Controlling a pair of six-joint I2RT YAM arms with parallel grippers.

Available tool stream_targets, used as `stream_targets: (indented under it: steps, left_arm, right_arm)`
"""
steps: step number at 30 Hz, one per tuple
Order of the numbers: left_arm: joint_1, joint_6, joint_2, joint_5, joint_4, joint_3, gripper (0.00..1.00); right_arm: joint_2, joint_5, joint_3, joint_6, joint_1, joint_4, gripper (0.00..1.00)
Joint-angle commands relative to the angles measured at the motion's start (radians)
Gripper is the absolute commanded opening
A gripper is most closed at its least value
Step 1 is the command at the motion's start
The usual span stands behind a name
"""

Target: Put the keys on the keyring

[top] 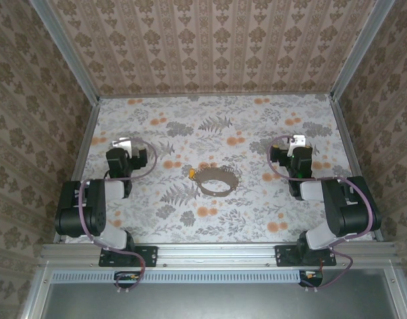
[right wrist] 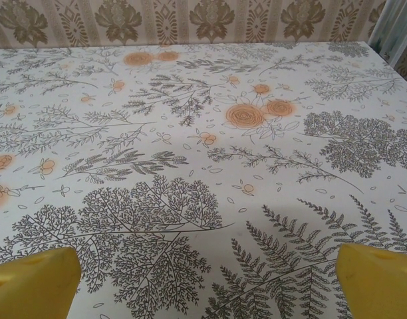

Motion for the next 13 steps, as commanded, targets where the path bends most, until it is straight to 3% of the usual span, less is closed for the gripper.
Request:
stream_targets:
  steps: [1,13]
  left_arm:
    - [-0.006,0.018,0.010,-0.001,0.062,-0.017,1.00]
    - [-0.012,0.020,0.011,-0.010,0.065,-0.019,1.00]
  right_arm:
    - [0.009,0.005,-0.010,0.015,-0.003,0.040,1.00]
    - [0.008,-0.003,-0.006,0.013,-0.003,0.036,1.00]
